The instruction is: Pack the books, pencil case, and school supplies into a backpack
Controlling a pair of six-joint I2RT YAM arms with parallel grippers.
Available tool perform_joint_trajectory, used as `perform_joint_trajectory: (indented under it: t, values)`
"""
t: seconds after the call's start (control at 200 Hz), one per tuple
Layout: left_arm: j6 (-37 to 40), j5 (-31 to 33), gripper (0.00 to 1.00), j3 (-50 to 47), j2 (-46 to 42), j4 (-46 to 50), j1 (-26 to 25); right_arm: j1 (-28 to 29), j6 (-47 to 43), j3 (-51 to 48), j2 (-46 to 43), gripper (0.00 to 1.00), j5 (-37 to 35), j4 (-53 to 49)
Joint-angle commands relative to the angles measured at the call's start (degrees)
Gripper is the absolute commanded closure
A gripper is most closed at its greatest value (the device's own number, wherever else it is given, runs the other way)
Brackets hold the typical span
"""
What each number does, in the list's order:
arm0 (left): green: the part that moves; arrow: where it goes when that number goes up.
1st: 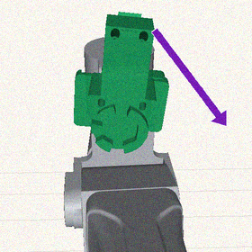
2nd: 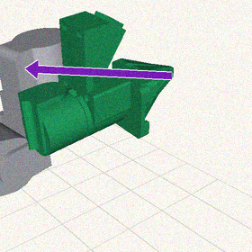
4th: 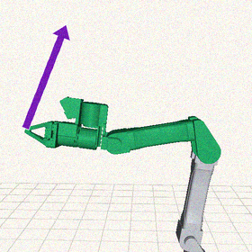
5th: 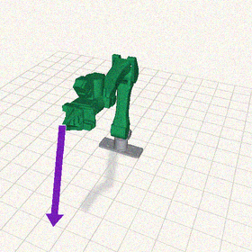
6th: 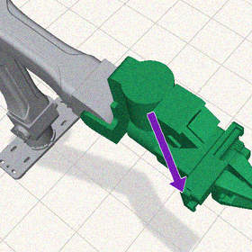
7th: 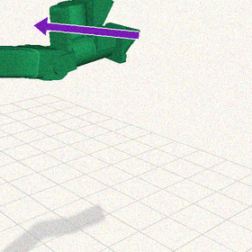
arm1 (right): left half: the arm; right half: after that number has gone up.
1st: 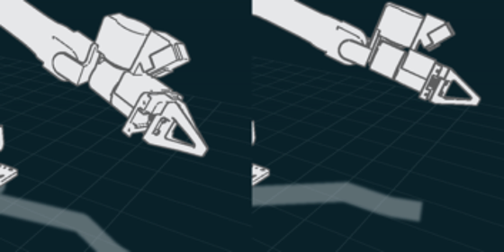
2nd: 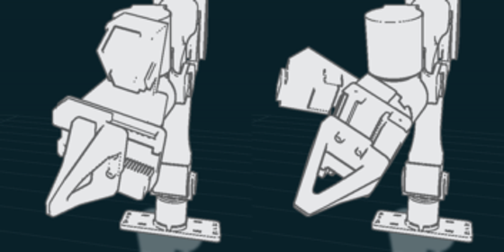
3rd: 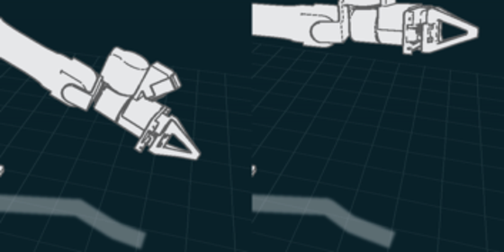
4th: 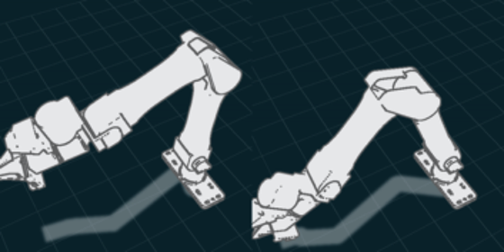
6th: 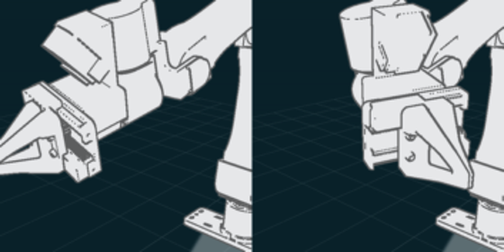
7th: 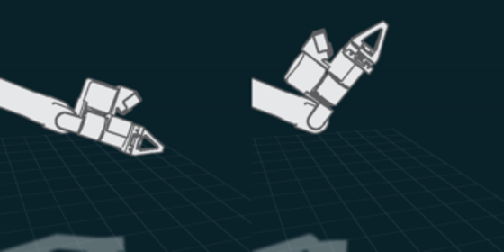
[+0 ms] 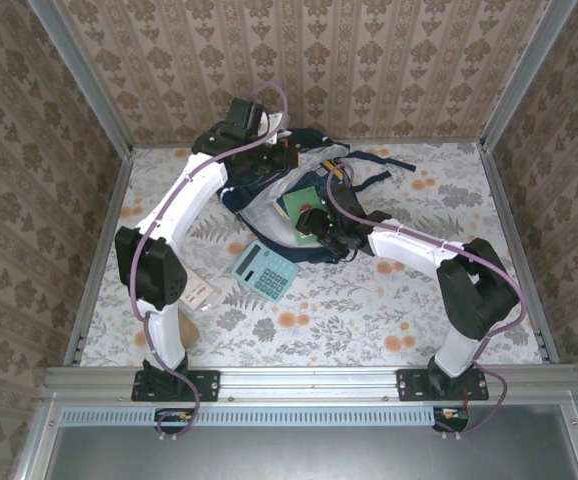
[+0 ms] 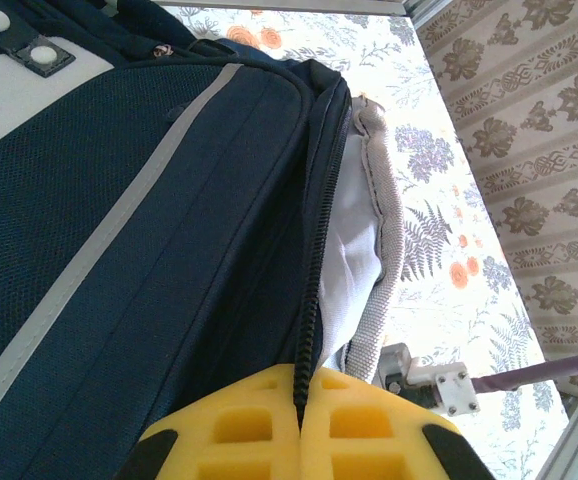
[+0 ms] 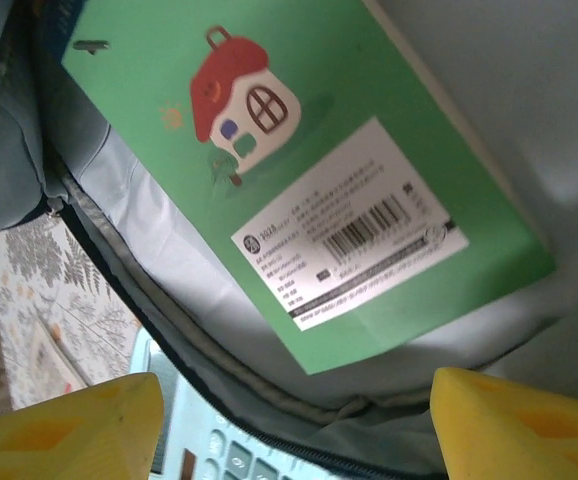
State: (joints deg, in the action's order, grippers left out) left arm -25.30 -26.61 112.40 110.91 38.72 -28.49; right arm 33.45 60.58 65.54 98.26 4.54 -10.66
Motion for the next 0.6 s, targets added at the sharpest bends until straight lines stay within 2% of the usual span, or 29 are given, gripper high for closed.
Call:
perform_joint_trajectory:
  t: [0.0, 0.1, 0.215, 0.485, 0.595]
  values:
    - [-1.1, -0.4, 1.0, -0.5, -4.2, -4.9, 0.1, 0.5, 9.1, -1.4, 0.4, 0.28, -2.5, -2.1]
    - [-1.2, -0.4, 1.0, -1.2, -4.4, -5.2, 0.1, 0.5, 12.0, -1.7, 0.9, 0.34, -4.3, -4.6]
    - [-1.3, -0.4, 1.0, -1.5, -4.6, -5.5, -0.1, 0.5, 14.0, -0.9, 2.0, 0.33, -4.2, -6.0]
    - [-1.8, -0.7, 1.0, -1.8, -4.7, -6.3, -0.6, 0.0, 14.5, 2.4, 8.0, 0.33, -1.6, 1.3]
    - [-1.7, -1.0, 1.0, -1.7, -4.7, -6.2, -1.3, -0.4, 12.9, 2.8, 9.6, 0.33, -1.4, 7.4]
